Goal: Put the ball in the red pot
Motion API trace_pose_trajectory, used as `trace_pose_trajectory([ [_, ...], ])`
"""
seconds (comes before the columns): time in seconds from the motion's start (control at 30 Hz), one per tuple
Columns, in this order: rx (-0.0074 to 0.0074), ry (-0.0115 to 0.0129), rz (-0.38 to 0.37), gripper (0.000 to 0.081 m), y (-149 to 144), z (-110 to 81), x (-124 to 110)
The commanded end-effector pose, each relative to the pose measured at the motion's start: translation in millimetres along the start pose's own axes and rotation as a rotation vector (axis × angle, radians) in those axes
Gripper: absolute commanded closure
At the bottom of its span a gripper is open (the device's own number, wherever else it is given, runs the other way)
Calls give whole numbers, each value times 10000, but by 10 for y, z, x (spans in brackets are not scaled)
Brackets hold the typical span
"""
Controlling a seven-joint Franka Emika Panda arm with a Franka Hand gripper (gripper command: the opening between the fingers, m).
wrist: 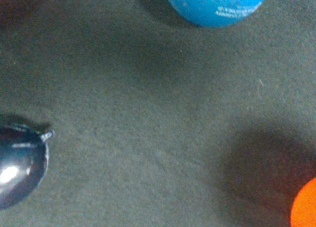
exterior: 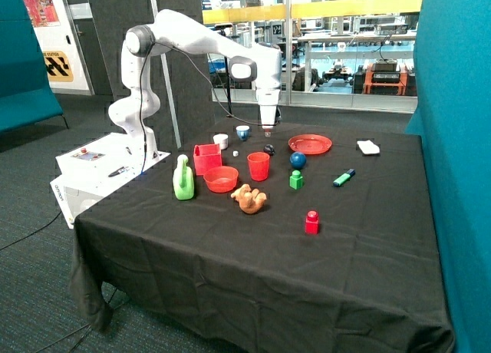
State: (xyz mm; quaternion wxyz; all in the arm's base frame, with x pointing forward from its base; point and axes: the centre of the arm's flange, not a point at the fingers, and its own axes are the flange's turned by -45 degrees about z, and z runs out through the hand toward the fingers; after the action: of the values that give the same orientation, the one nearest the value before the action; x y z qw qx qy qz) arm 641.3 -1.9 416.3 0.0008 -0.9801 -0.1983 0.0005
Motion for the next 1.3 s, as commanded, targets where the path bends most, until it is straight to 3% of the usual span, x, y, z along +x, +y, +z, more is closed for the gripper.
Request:
trace_pose_trajectory([
  [0.0, -19, 7, -155, 136, -19, 70, 162],
  [0.53, -19, 6, -417, 137, -120, 87, 364],
  [1.27, -19, 7, -278, 142, 50, 414, 572],
])
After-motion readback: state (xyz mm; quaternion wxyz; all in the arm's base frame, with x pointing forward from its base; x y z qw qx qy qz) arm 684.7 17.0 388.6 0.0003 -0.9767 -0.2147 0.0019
